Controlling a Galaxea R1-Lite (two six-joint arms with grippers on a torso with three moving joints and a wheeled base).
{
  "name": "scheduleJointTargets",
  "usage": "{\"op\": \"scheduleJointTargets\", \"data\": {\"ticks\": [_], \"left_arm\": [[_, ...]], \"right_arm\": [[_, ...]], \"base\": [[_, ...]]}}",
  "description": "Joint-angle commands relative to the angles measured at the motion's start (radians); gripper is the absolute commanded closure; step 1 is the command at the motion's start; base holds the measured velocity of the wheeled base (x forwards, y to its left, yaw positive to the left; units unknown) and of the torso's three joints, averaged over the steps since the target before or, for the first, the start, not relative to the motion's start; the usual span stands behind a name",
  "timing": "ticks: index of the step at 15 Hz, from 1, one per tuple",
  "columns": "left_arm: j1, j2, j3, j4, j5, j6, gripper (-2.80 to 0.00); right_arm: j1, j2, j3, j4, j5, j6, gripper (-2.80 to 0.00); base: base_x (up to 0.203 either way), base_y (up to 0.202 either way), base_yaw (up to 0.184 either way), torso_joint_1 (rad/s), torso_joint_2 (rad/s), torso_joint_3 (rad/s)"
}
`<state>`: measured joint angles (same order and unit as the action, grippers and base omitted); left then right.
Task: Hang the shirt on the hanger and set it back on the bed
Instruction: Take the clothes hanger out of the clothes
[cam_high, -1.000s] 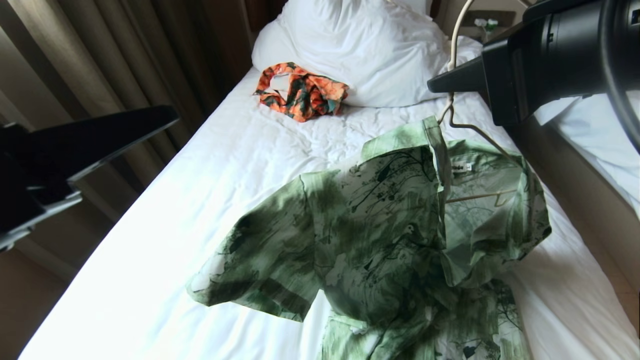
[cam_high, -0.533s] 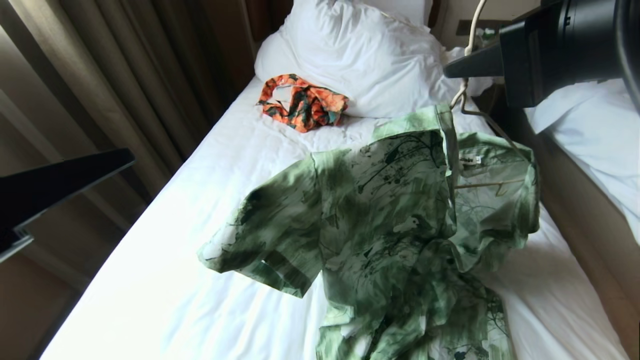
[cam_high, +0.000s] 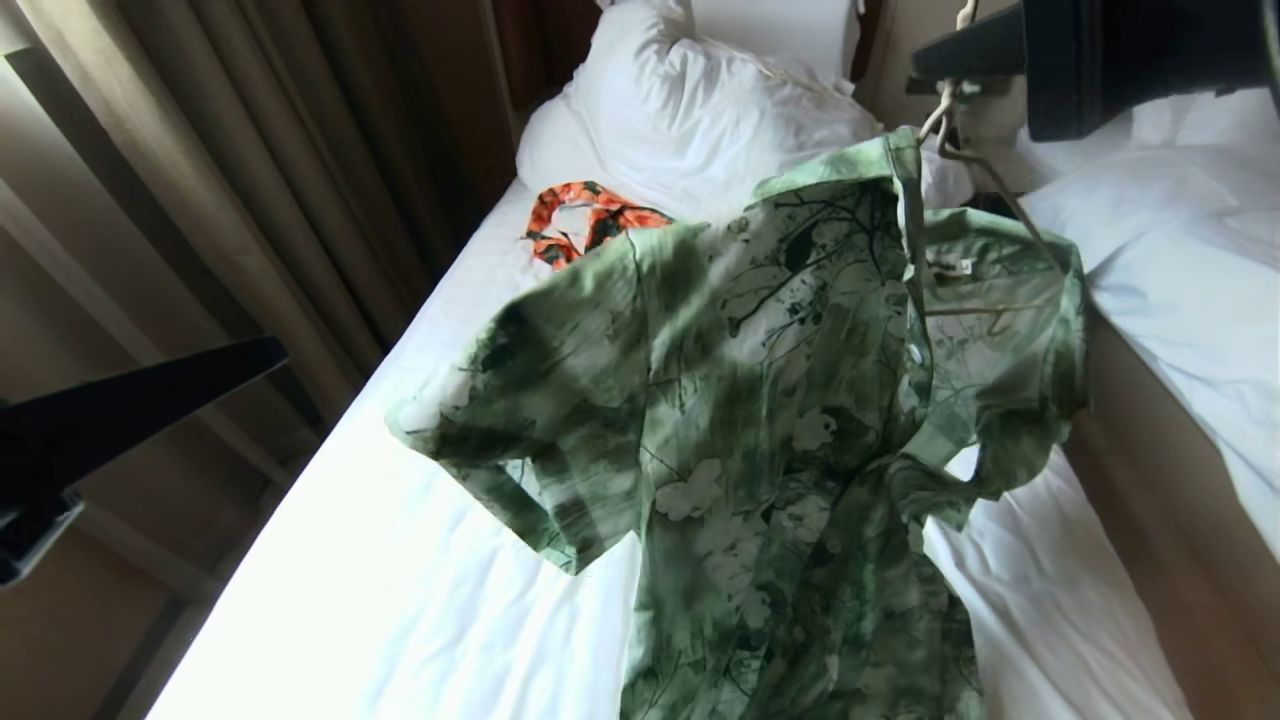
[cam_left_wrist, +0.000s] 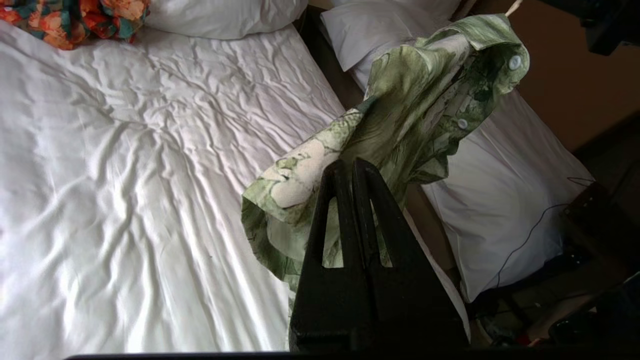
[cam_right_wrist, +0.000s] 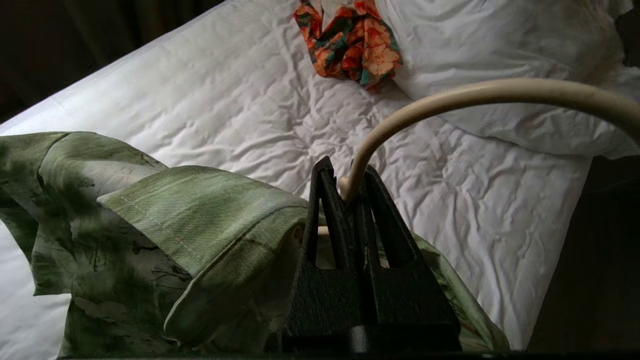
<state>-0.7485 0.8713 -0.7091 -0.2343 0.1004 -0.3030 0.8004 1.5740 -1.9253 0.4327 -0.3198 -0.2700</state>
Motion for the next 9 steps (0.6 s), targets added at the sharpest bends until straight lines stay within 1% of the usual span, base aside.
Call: {"op": "scheduleJointTargets", "data": {"ticks": [1, 4, 7, 9], "left_arm": [[0.000, 0.000, 0.004, -0.004, 0.002, -0.002, 0.00], [0.000, -0.005, 0.000, -0.004, 0.001, -0.002, 0.00], [0.000, -0.005, 0.002, -0.002, 0.001, -0.002, 0.00], [-0.001, -0.009, 0.002, -0.001, 0.000, -0.001, 0.00]], "right_arm": [[0.000, -0.002, 0.000, -0.007, -0.002, -0.018, 0.00], [0.000, -0.003, -0.006, -0.031, -0.002, -0.020, 0.00], [0.000, -0.005, -0.007, -0.031, -0.002, -0.020, 0.00], [0.000, -0.010, -0.009, -0.032, -0.003, -0.027, 0.00]], "base": [[0.000, 0.000, 0.000, 0.187, -0.54, -0.359], [0.000, 0.000, 0.000, 0.195, -0.57, -0.369], [0.000, 0.000, 0.000, 0.241, -0.61, -0.373], [0.000, 0.000, 0.000, 0.198, -0.48, -0.298]]}}
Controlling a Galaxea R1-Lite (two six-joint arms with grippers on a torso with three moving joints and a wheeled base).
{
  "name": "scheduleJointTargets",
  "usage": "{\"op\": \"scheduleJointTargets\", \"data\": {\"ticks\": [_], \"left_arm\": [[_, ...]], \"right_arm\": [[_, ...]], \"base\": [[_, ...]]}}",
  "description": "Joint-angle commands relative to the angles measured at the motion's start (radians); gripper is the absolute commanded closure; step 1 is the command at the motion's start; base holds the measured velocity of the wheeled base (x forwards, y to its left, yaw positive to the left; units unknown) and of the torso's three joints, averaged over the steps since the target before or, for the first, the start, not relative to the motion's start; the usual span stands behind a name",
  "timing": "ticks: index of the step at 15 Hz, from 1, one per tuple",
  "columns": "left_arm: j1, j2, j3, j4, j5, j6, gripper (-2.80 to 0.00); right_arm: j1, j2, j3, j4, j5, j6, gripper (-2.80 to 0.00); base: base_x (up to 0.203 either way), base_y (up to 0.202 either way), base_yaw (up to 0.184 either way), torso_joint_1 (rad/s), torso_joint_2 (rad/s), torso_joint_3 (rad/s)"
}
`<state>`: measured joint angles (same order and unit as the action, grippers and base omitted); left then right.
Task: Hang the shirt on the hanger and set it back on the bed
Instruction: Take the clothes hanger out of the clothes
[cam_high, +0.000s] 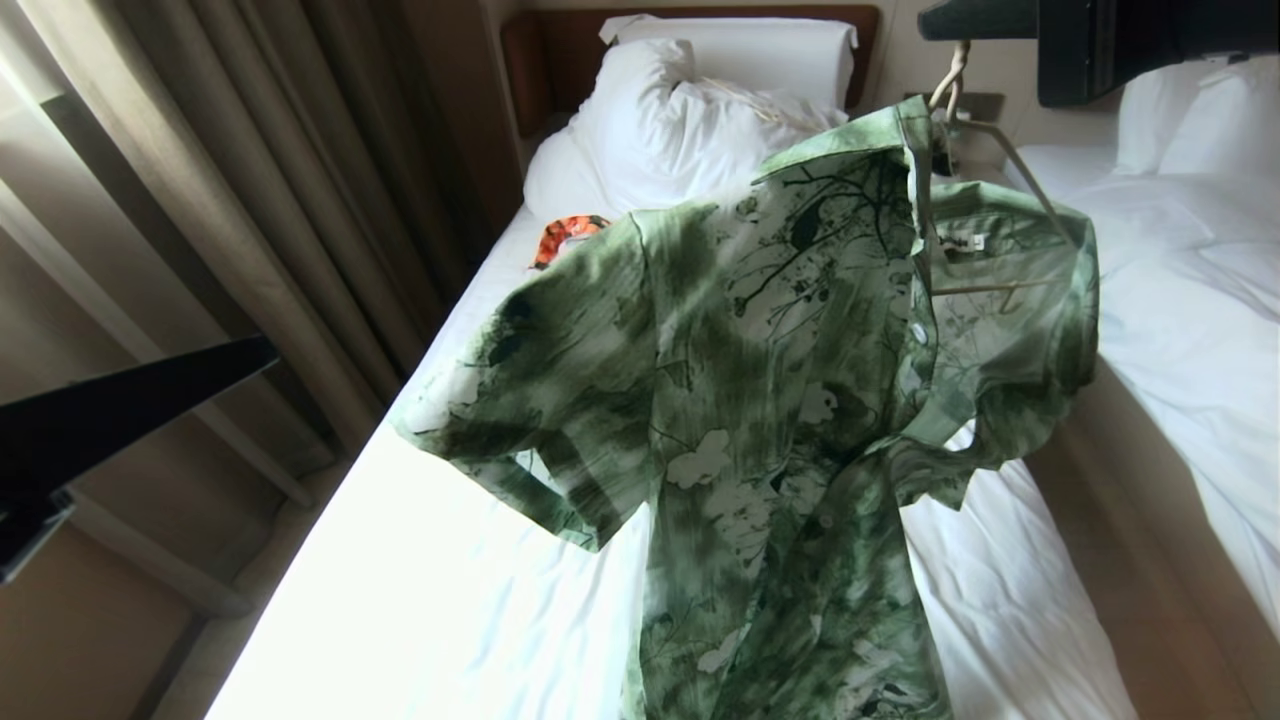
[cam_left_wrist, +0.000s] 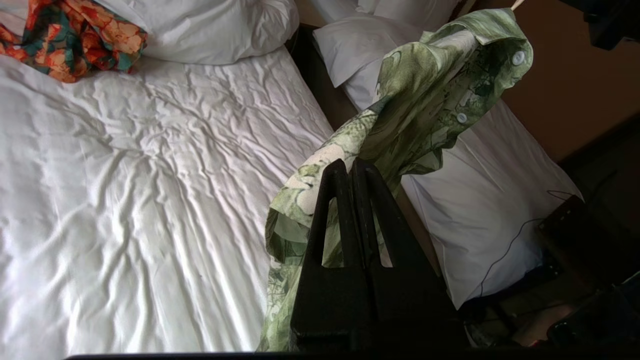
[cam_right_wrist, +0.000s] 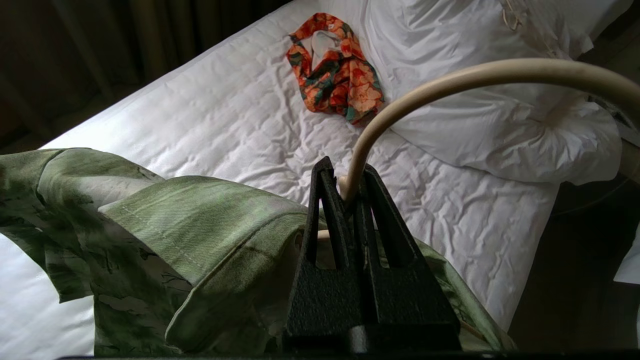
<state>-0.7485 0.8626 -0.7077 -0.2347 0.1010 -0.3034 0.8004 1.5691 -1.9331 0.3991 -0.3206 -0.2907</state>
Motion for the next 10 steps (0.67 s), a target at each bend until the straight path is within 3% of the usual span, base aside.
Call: {"op": "scheduleJointTargets", "data": {"ticks": [1, 8, 10], "left_arm": [[-0.002, 0.001, -0.001, 0.000, 0.000, 0.001, 0.00], [-0.002, 0.025, -0.020, -0.001, -0.001, 0.007, 0.00], [-0.007, 0.046, -0.058, 0.043, -0.006, 0.016, 0.00]], "right_arm": [[-0.001, -0.013, 0.002, 0.001, -0.002, -0.020, 0.00], [-0.032, -0.049, 0.036, 0.001, 0.001, -0.035, 0.00], [-0.033, -0.061, 0.055, -0.040, 0.009, -0.028, 0.00]], "base": [[0.000, 0.000, 0.000, 0.160, -0.41, -0.238], [0.000, 0.000, 0.000, 0.150, -0.36, -0.205], [0.000, 0.000, 0.000, 0.093, -0.23, -0.118]]}}
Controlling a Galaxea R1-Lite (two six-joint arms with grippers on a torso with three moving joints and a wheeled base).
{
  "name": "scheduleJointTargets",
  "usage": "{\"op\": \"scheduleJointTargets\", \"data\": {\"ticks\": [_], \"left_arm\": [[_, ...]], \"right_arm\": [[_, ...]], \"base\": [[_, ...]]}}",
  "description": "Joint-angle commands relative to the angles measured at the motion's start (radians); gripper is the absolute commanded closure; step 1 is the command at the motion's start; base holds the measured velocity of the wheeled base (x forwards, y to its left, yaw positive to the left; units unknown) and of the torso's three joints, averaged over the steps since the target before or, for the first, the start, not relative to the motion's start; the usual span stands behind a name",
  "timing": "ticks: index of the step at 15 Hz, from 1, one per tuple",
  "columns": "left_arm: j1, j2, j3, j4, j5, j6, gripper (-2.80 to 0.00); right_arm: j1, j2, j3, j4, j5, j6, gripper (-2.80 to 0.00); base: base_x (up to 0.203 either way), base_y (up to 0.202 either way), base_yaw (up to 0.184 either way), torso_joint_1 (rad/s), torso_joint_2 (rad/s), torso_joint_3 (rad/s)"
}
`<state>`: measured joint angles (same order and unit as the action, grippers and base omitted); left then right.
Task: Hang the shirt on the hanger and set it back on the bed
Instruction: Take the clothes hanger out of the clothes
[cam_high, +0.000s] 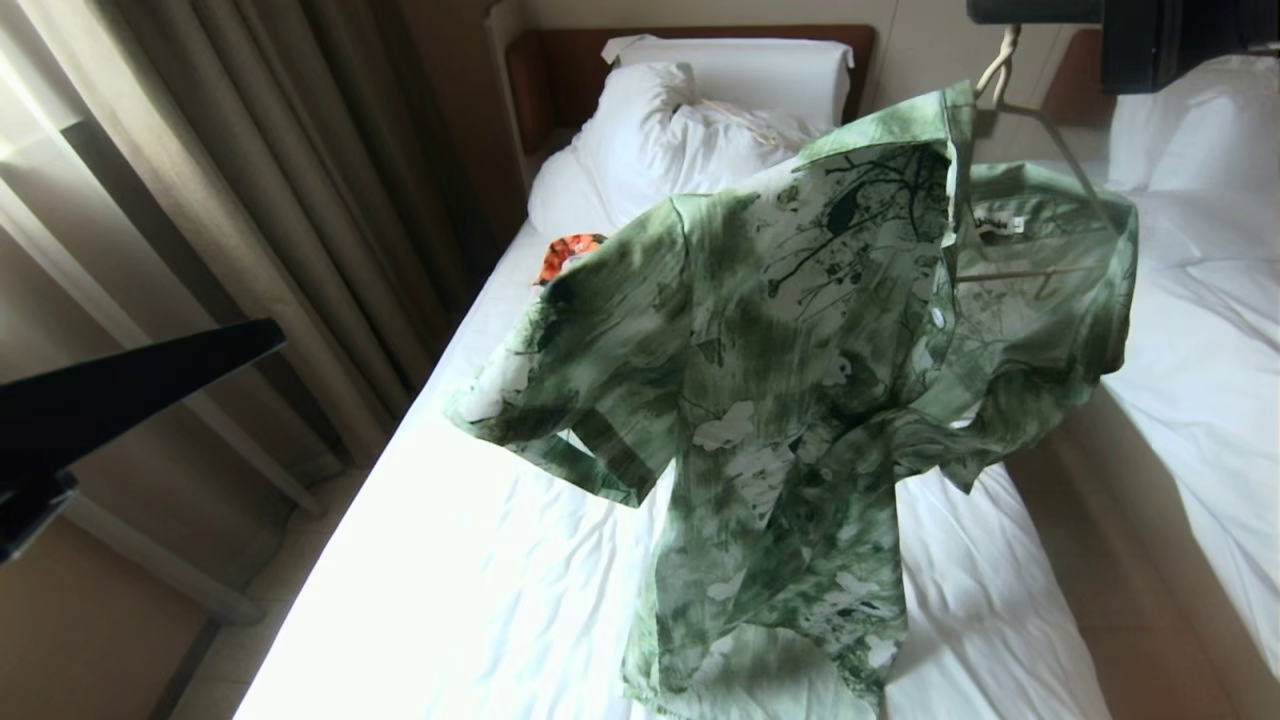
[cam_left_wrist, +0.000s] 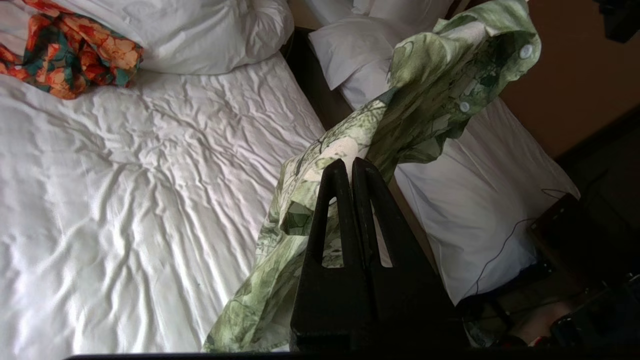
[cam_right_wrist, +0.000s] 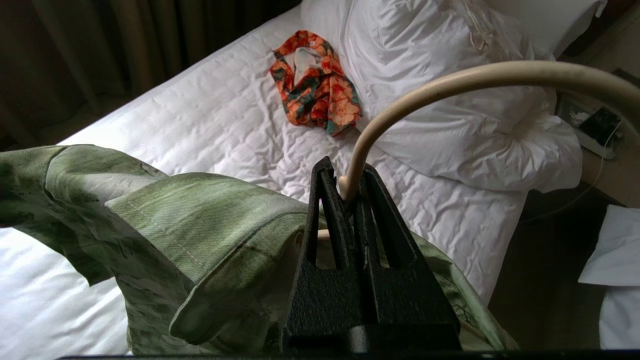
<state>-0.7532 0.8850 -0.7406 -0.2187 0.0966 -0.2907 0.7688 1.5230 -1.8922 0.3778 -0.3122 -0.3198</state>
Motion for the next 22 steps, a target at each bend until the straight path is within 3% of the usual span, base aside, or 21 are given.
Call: {"op": "scheduleJointTargets", "data": {"ticks": [1, 3, 5, 6, 7, 10, 13, 17, 22], "left_arm": [[-0.004, 0.030, -0.059, 0.082, -0.005, 0.014, 0.00], [-0.006, 0.081, -0.127, 0.135, -0.014, 0.040, 0.00], [-0.006, 0.142, -0.184, 0.141, -0.014, 0.111, 0.00], [-0.006, 0.148, -0.193, 0.142, -0.012, 0.162, -2.80], [-0.005, 0.139, -0.200, 0.147, -0.011, 0.195, -2.80], [-0.005, 0.119, -0.182, 0.204, -0.017, 0.202, -2.80], [-0.007, 0.151, -0.165, 0.202, -0.018, 0.209, -2.80], [-0.039, 0.191, -0.150, 0.200, -0.022, 0.270, -2.80], [-0.048, 0.227, -0.138, 0.200, -0.023, 0.285, -2.80]], "right_arm": [[-0.005, -0.014, 0.020, -0.057, 0.002, 0.000, 0.00], [-0.008, -0.006, 0.014, -0.089, 0.001, -0.026, 0.00], [-0.005, -0.009, 0.012, -0.085, 0.002, -0.053, 0.00], [-0.001, -0.009, 0.017, -0.083, -0.002, -0.053, 0.00], [0.004, -0.007, 0.024, -0.083, -0.002, -0.052, 0.00], [0.018, -0.001, 0.061, -0.085, -0.004, -0.046, 0.00], [0.019, 0.008, 0.060, -0.084, -0.005, -0.042, 0.00], [0.027, 0.004, 0.074, -0.082, -0.005, -0.041, 0.00], [0.030, -0.001, 0.076, -0.083, -0.005, -0.039, 0.00]], "base": [[0.000, 0.000, 0.000, 0.000, 0.00, 0.000], [0.000, 0.000, 0.000, 0.000, 0.00, 0.000], [0.000, 0.000, 0.000, 0.000, 0.00, 0.000], [0.000, 0.000, 0.000, 0.000, 0.00, 0.000], [0.000, 0.000, 0.000, 0.000, 0.00, 0.000], [0.000, 0.000, 0.000, 0.000, 0.00, 0.000], [0.000, 0.000, 0.000, 0.000, 0.00, 0.000], [0.000, 0.000, 0.000, 0.000, 0.00, 0.000], [0.000, 0.000, 0.000, 0.000, 0.00, 0.000]]}}
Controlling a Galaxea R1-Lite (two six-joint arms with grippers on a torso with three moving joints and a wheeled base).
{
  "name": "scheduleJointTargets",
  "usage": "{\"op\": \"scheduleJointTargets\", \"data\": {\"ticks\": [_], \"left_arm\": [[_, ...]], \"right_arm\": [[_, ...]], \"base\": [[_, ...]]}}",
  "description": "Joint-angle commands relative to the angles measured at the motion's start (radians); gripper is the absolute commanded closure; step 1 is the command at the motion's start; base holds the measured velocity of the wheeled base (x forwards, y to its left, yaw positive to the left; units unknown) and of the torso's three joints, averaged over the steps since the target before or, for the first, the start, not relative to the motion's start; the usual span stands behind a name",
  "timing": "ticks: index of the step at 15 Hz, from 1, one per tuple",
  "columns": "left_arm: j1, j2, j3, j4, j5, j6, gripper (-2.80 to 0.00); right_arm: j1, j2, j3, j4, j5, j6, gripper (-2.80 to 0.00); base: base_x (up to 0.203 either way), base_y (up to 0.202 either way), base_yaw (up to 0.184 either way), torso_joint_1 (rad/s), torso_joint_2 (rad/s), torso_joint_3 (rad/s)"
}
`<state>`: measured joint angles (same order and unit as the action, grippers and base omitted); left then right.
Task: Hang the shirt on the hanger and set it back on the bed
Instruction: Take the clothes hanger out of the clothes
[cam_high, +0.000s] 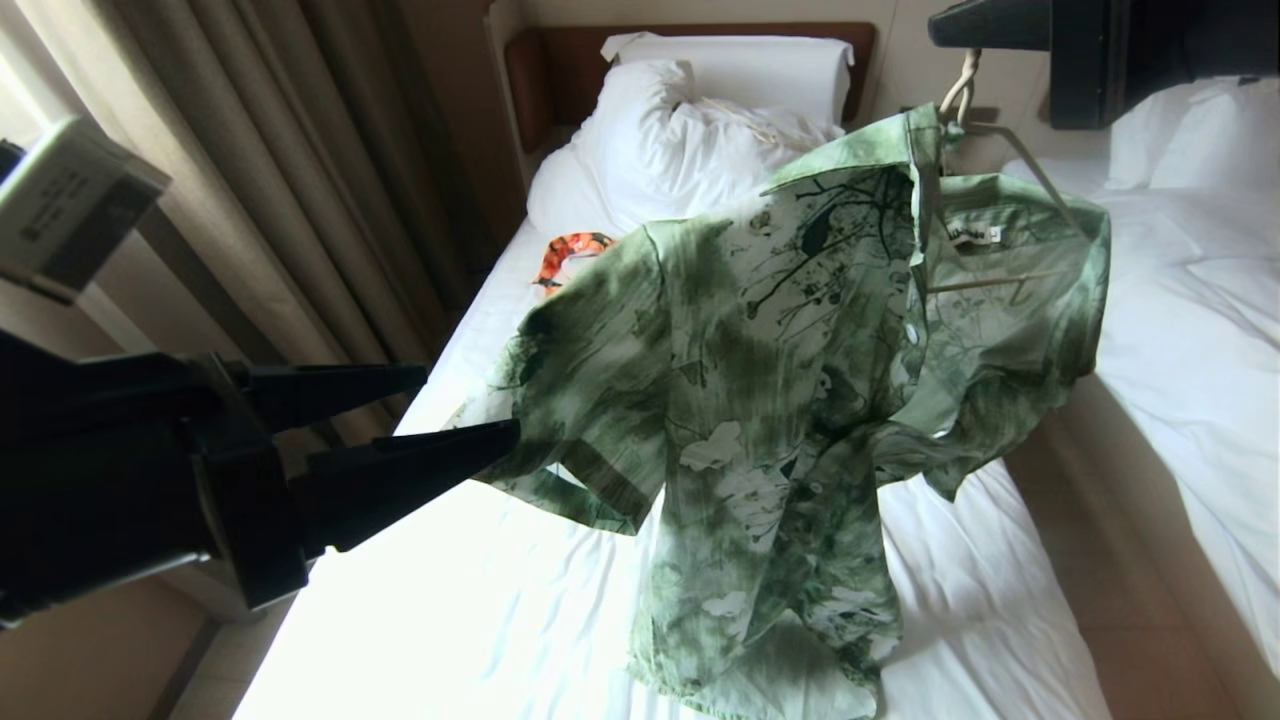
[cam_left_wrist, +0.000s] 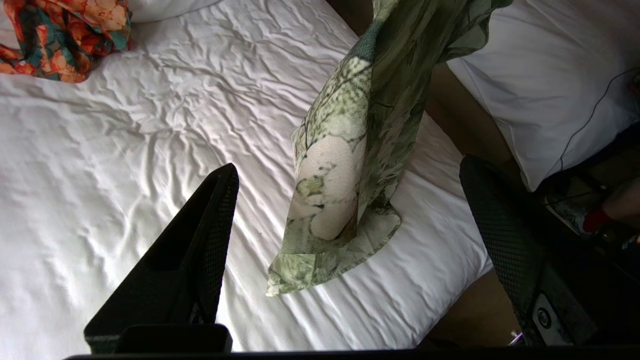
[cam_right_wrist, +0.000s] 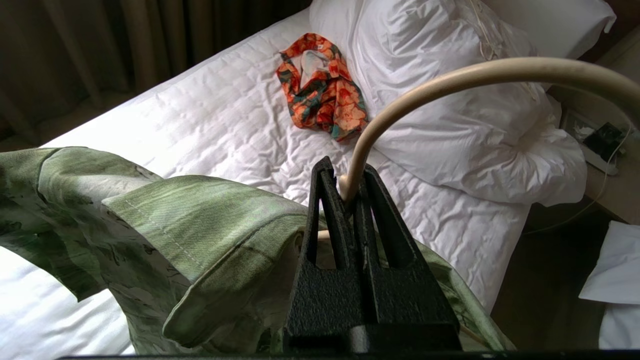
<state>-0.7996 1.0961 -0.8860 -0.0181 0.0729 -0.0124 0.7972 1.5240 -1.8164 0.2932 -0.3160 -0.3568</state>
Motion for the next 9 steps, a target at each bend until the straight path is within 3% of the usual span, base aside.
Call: {"op": "scheduleJointTargets", "data": {"ticks": [1, 6, 8, 9], "left_arm": [[-0.003, 0.019, 0.012, 0.001, 0.001, 0.030, -2.80], [-0.003, 0.108, -0.005, 0.000, 0.010, 0.121, -2.80], [-0.004, 0.134, -0.018, -0.002, 0.020, 0.127, -2.80], [-0.004, 0.140, -0.022, -0.012, 0.021, 0.127, 0.00]], "right_arm": [[0.004, -0.004, 0.000, 0.001, -0.002, -0.002, 0.00], [0.010, -0.017, 0.006, 0.001, -0.002, -0.002, 0.00], [0.016, -0.035, 0.028, 0.001, -0.002, -0.003, 0.00], [0.016, -0.043, 0.042, 0.001, -0.002, -0.002, 0.00]], "base": [[0.000, 0.000, 0.000, 0.000, 0.00, 0.000], [0.000, 0.000, 0.000, 0.000, 0.00, 0.000], [0.000, 0.000, 0.000, 0.000, 0.00, 0.000], [0.000, 0.000, 0.000, 0.000, 0.00, 0.000]]}}
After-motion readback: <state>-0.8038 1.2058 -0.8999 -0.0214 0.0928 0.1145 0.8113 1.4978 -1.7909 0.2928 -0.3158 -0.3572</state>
